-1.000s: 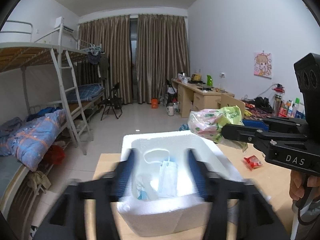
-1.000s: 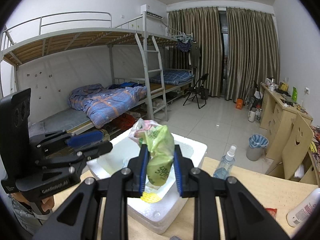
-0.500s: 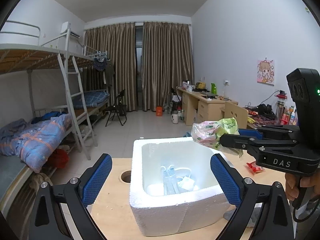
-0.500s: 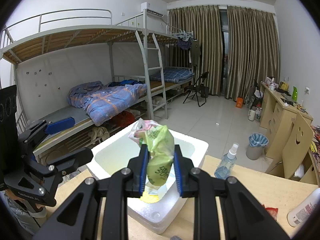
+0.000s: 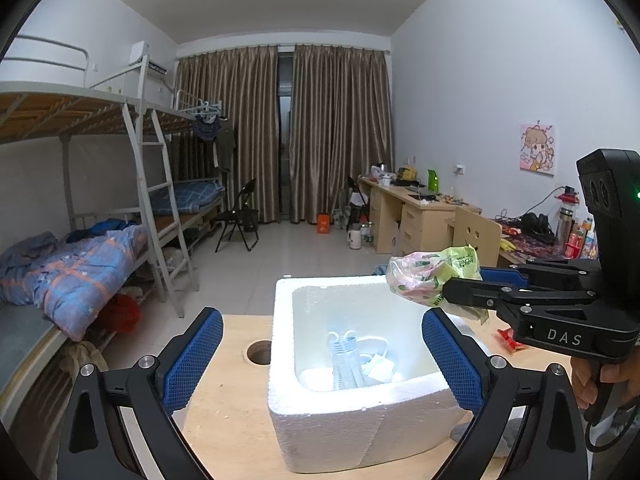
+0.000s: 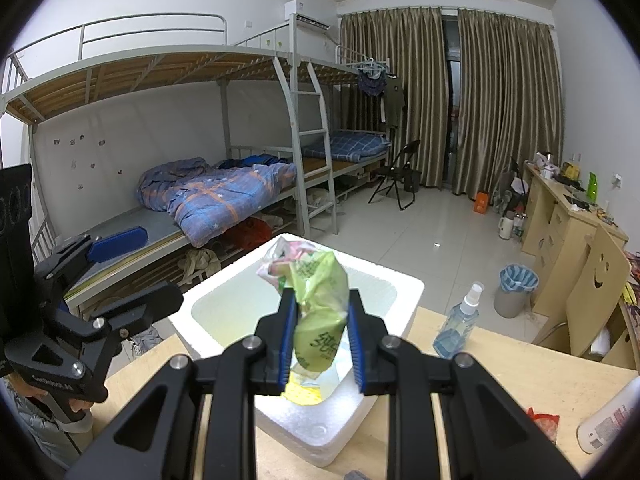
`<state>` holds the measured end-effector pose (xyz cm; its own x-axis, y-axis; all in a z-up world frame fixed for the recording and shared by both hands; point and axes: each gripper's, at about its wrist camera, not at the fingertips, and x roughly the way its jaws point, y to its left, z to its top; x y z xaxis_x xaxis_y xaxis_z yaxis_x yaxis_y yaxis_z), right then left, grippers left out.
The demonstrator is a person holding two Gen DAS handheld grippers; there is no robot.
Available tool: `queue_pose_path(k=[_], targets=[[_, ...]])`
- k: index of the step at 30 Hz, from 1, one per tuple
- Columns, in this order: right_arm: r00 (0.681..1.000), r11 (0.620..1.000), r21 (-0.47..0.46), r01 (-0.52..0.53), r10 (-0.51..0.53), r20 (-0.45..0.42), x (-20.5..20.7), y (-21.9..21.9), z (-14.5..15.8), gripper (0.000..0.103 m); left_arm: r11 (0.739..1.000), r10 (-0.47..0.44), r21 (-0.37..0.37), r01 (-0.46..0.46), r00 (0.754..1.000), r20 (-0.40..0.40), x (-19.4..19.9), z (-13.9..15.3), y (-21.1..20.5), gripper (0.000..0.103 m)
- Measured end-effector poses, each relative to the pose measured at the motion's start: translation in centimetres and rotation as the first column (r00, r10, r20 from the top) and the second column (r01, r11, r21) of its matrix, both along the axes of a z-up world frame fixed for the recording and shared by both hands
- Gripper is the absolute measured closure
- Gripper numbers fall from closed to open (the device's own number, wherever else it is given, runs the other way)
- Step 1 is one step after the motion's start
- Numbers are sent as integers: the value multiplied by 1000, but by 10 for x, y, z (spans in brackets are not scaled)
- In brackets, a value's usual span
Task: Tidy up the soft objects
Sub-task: 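Lower the green packet into the foam box and open the right gripper, then move both grippers back from the foam box toward the grey sock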
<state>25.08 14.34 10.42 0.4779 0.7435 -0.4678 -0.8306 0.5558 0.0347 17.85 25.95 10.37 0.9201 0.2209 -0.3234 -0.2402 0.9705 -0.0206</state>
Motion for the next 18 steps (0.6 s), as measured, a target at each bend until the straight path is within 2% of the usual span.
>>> queue_pose_path(k=[7,8,11,18], targets=[[1000,1000,-1,-4,4,-9,2,2,-4,75,1000,9,3,-9,1000,-3,1,-1,1,2],[1000,1000,3,-6,6,-12,2,2,-4,70,1000,8,3,-8,1000,-4,1,-1,1,2],[999,999,24,-23,23,-29,4,1,-4,37,1000,7,2,-7,1000,-4,1,-1,2,2],[999,999,29,-16,17,-33,4,2,-3,35,1000,7,-1,-7,1000,-2,2,-1,2,2]])
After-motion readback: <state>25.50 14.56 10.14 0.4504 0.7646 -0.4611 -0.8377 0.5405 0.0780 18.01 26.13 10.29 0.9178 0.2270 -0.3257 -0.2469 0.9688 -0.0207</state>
